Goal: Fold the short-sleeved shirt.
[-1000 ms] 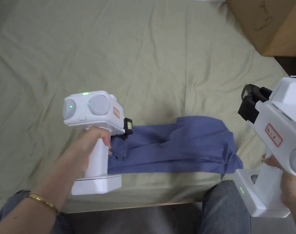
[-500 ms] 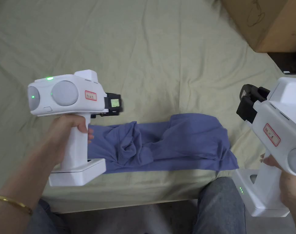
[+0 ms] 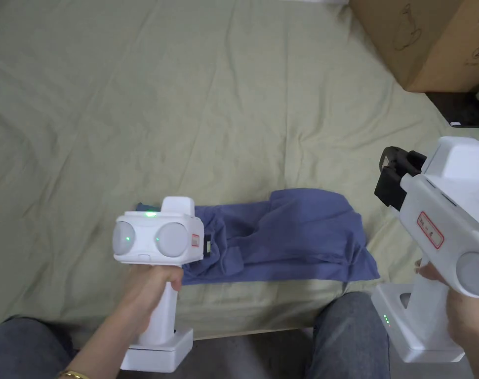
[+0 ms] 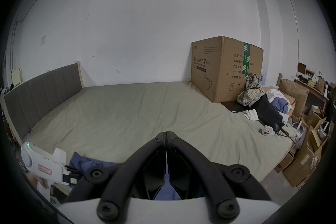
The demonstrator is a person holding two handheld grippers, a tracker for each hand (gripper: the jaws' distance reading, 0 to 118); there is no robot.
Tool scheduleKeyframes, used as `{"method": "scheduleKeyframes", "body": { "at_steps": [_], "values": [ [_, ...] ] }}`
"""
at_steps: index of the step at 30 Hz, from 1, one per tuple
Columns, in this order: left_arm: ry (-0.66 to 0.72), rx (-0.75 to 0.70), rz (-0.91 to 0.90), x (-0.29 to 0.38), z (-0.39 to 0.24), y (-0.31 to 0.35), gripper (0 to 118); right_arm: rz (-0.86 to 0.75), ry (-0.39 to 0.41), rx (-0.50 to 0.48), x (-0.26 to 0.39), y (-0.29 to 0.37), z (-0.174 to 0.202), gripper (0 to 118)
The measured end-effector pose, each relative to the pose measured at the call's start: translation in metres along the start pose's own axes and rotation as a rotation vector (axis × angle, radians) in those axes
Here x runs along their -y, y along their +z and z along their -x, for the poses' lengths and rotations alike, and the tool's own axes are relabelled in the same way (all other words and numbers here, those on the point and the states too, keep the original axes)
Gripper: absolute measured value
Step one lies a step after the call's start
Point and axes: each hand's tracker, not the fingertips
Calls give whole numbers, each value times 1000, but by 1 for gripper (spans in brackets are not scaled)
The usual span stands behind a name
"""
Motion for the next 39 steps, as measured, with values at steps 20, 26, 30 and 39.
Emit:
{"method": "scheduleKeyframes", "body": {
  "at_steps": [20,26,30,39],
  "values": [
    [-86,245,-54,-34,-92,7,0,-10,-9,45,-5,8,-20,0],
    [-15,293,-247,-72,-49,60,0,-34,-14,28,-10,11,-16,0],
    [59,295,-263,-83,14,87,25,-44,-19,13,-12,10,-11,0],
    [298,375,-57,-52,151,50,117,-27,-8,-17,-8,3,3,0]
  ]
}}
